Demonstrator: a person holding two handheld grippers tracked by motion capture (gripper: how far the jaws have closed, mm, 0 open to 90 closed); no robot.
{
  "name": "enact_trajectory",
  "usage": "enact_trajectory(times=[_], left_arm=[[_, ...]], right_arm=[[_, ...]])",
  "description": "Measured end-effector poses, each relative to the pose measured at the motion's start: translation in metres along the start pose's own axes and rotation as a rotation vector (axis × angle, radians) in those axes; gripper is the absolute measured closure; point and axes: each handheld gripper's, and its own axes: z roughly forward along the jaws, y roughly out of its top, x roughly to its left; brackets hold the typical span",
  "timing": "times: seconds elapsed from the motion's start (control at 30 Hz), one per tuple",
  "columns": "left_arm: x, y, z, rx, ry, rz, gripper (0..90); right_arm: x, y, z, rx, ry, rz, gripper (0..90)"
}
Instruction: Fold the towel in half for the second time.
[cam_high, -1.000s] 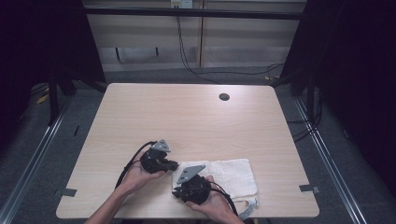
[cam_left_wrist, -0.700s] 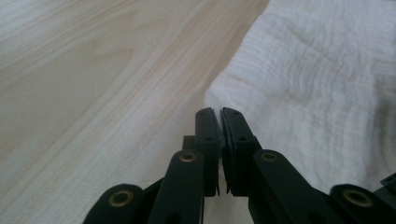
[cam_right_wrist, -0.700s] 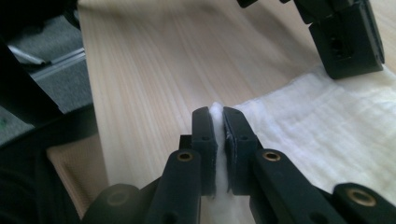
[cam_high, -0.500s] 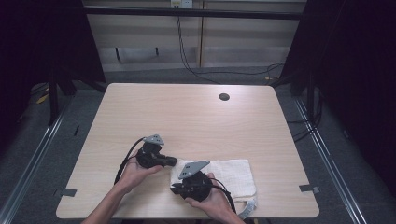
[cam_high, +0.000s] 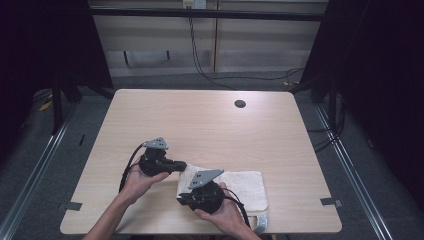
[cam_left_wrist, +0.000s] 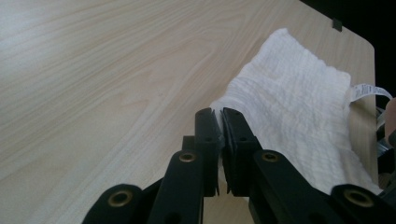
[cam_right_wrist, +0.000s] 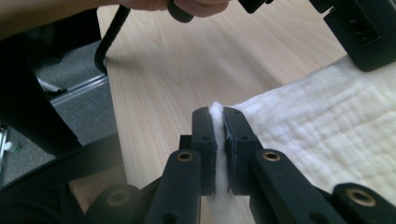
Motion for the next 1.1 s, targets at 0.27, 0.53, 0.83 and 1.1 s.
enact_trajectory(times=[0.27,0.53,0.83,1.1], left_arm=[[0.003,0.001,-0.013,-0.030,0.001,-0.012,85.6],[0.005,0.005,-0.026,-0.055,0.022,-0.008,85.6],[0.005,0.005,-0.040,-0.090,0.049,-0.013,85.6],[0.011,0.006,-0.050,-0.106,0.083,-0.014,86.1]], right_arm=[[0.004,0.009,-0.003,-0.045,0.009,0.001,84.5],[0.002,0.023,-0.006,-0.072,0.028,-0.001,84.6],[0.007,0.036,-0.007,-0.106,0.032,-0.019,84.5],[0.009,0.046,0.000,-0.112,0.045,-0.027,84.6]])
